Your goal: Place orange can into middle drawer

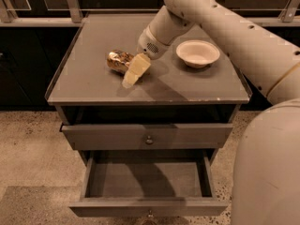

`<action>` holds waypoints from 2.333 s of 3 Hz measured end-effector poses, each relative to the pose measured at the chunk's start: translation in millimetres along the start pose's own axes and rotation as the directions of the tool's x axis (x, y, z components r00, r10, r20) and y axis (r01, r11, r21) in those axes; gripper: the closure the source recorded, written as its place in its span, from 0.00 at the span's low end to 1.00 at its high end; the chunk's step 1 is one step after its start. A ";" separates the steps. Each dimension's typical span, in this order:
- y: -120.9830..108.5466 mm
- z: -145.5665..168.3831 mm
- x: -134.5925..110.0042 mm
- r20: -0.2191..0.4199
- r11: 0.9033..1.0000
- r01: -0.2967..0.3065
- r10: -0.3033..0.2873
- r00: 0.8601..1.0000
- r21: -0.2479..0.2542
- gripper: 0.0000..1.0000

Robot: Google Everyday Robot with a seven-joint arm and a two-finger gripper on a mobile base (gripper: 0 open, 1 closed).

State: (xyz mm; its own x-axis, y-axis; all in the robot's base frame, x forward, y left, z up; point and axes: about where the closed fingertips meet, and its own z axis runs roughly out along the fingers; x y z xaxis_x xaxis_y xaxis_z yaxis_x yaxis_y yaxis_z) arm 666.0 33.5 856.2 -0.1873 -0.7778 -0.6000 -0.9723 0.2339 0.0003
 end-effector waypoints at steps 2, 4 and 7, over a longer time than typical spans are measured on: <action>-3.6 12.1 -11.3 0.018 1.000 0.000 0.000 1.000 0.007 0.41; -3.6 12.2 -11.3 0.017 1.000 0.000 0.000 1.000 0.007 0.89; 30.8 -24.6 15.5 0.104 0.997 -0.058 0.063 0.993 -0.052 1.00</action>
Offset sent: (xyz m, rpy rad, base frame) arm 0.0063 0.0132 -0.0026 0.0136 -0.0081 -0.0032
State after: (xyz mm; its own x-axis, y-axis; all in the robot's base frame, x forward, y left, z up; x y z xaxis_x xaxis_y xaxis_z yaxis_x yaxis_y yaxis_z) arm 629.7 14.3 866.6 -0.2325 -0.6967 -0.6786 -0.9658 0.2478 0.0765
